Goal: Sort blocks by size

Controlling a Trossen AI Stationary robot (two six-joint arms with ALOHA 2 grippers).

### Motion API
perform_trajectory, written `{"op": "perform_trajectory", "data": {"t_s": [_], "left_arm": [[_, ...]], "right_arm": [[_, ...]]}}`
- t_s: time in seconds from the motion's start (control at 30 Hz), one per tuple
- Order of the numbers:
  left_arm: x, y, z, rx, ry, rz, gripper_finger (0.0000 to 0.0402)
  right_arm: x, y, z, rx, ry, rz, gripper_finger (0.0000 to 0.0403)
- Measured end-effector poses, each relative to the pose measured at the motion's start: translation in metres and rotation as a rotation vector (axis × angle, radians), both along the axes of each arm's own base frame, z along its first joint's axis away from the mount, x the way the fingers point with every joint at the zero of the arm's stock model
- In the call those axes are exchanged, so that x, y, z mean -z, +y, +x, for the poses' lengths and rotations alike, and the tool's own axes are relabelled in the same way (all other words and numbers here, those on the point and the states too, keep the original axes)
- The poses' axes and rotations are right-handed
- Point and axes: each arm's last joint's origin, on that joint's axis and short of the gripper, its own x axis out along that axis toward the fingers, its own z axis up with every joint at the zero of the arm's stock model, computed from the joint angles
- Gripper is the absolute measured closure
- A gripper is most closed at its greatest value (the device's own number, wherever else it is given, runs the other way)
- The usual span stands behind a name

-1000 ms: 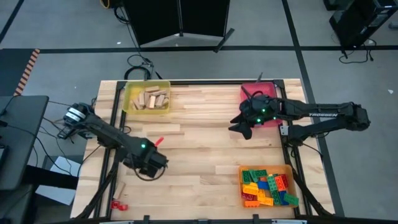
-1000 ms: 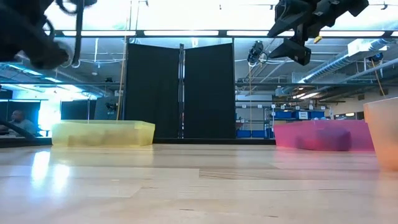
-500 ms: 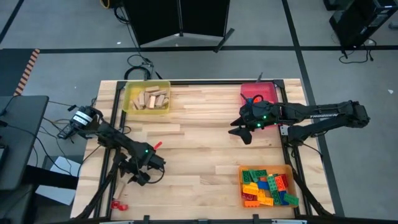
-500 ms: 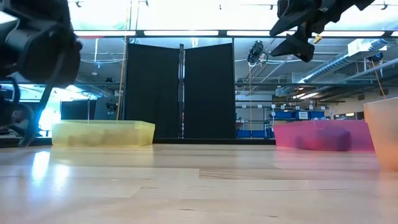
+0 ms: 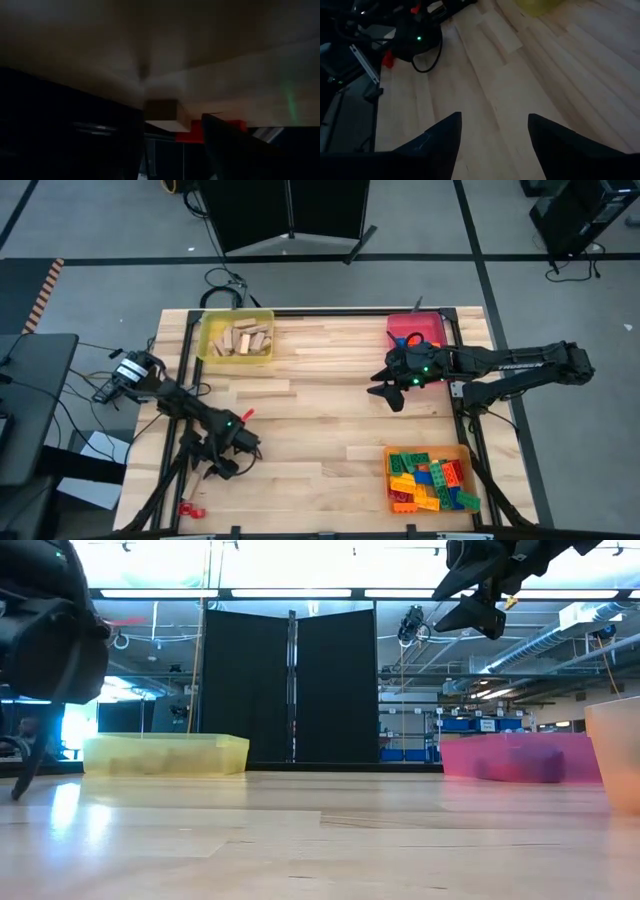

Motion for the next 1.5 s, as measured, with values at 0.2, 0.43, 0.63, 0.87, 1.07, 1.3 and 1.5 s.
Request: {"op": "perform_trajectory", "data": {"t_s": [0.2, 0.43, 0.63, 0.87, 1.07, 1.3, 1.5], "left_arm": [[0.006, -0.012, -0.003, -0.014, -0.012, -0.020, 0.0200], [0.008, -0.032, -0.002, -0.056, -0.053, -0.062, 0.0200], [0.006, -0.042, 0.010, -0.104, -0.179, -0.096, 0.0200], [0.006, -0.042, 0.010, -0.130, -0.146, -0.051, 0.0200], [0.007, -0.040, 0.007, -0.128, -0.119, -0.025, 0.0200], [0.008, -0.038, 0.005, -0.090, -0.130, -0.025, 0.0200], [0.007, -0.040, 0.006, -0.068, -0.168, -0.060, 0.0199]], "right_arm": [[0.000, 0.000, 0.000, 0.000, 0.001, 0.000, 0.0162], [0.000, 0.000, 0.000, -0.001, 0.001, -0.002, 0.0161], [0.000, 0.000, 0.000, -0.014, 0.001, -0.020, 0.0161], [0.000, 0.000, 0.000, -0.021, 0.001, -0.031, 0.0163], [0.000, 0.000, 0.000, -0.022, 0.001, -0.032, 0.0163], [0.000, 0.000, 0.000, -0.023, 0.001, -0.033, 0.0166], [0.000, 0.000, 0.000, -0.017, 0.002, -0.024, 0.0167]]}}
